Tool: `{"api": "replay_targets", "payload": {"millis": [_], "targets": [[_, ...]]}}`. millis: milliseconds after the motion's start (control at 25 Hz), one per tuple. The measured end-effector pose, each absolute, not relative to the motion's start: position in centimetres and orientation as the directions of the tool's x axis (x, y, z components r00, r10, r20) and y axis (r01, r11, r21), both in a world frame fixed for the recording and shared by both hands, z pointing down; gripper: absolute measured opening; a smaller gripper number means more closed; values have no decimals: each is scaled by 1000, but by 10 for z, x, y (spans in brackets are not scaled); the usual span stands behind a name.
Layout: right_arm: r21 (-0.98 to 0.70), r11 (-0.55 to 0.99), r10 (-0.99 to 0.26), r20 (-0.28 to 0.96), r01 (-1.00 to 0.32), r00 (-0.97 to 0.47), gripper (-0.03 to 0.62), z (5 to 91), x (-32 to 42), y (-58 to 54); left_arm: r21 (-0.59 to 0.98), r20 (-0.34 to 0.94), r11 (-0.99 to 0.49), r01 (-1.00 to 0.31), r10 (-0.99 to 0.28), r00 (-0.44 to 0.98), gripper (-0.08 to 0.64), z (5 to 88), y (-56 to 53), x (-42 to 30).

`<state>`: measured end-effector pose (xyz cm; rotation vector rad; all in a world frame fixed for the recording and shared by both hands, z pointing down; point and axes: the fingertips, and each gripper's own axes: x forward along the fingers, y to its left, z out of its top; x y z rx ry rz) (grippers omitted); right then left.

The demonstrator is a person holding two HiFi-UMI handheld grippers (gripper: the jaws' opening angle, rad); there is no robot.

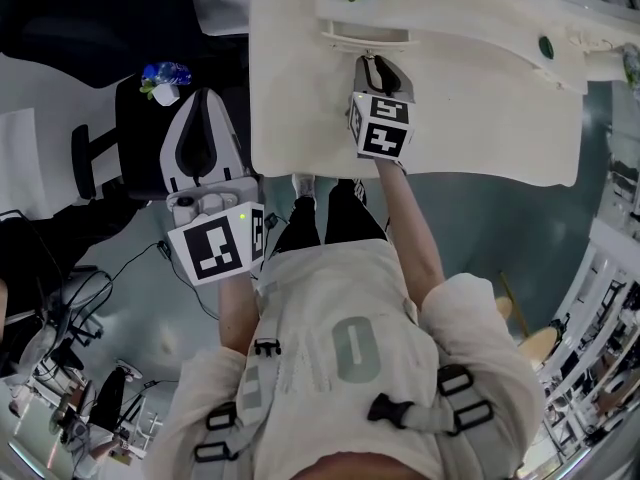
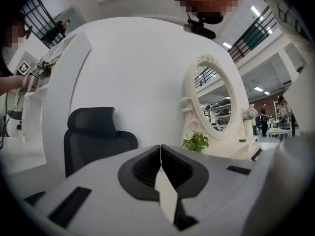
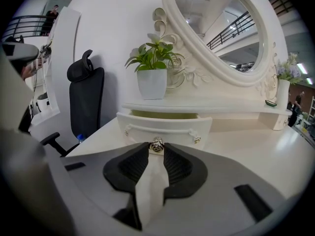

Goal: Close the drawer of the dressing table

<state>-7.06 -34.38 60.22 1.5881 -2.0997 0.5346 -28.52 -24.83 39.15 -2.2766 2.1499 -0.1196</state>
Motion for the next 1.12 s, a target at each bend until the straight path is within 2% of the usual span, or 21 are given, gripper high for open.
{"api": "replay_targets", "payload": {"millis": [1120], "targets": [[-35,269,-784,573,-963,-240,104,606,-77,-392,-79,80,-10,-997,-997,3,20,406,-262,-297]]}}
